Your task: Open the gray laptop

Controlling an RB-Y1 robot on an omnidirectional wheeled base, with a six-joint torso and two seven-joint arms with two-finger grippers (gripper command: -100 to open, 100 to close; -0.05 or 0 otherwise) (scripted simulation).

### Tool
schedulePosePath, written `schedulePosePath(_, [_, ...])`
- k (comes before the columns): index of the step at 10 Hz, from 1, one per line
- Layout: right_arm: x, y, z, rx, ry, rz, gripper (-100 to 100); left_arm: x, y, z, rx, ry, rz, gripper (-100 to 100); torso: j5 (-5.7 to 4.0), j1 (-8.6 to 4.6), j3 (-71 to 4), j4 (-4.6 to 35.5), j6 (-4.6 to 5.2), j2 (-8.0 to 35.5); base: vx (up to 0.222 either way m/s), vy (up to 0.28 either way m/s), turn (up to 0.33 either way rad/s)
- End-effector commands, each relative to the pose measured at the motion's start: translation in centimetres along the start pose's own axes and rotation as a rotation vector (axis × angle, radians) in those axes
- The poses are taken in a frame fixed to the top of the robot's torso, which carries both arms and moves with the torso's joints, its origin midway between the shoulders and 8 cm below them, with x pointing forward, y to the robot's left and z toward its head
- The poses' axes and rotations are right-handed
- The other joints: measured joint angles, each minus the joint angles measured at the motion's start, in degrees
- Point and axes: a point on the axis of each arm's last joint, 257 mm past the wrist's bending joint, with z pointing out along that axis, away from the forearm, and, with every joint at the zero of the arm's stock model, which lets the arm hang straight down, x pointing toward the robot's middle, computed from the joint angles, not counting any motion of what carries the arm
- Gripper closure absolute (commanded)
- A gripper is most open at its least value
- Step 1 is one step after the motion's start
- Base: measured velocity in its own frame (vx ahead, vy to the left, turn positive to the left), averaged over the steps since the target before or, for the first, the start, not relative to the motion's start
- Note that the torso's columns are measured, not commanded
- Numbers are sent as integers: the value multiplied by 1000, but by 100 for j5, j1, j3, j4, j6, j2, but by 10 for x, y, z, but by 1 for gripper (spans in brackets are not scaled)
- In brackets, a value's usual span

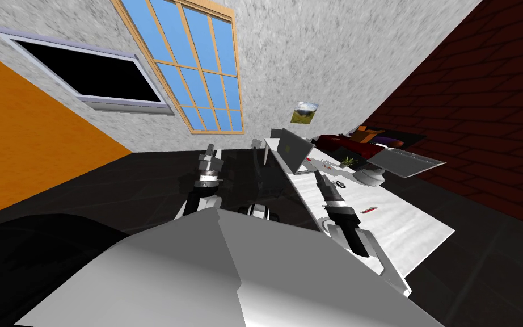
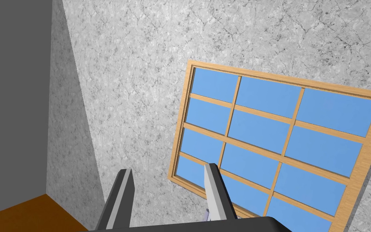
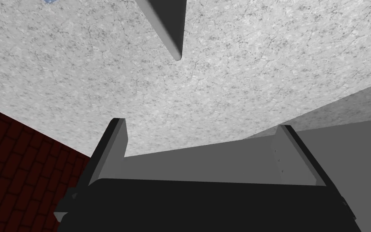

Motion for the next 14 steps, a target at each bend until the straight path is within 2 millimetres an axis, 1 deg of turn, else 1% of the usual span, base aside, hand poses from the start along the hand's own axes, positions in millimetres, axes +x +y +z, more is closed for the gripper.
schedulePosePath(1, [-4,-17,-1,6,50,-171,-100,0,0,0,0,0,0,0,1,4,2,1,1,5,33,56,48])
schedulePosePath(5, [-14,-43,0,4,133,-443,-100,0,0,0,0,0,0,0,0,-1,1,0,0,2,47,48,49])
schedulePosePath(9, [-33,-72,3,1,210,-732,-100,0,0,0,0,0,0,0,0,0,4,2,1,7,45,53,53])
schedulePosePath(10, [-34,-71,4,-5,214,-739,-100,0,0,0,0,0,0,0,0,-1,3,1,1,4,42,34,21])
schedulePosePath(14, [-62,-96,12,-21,285,-1044,-100,0,0,0,0,0,0,0,2,5,-1,0,0,-1,46,43,51])
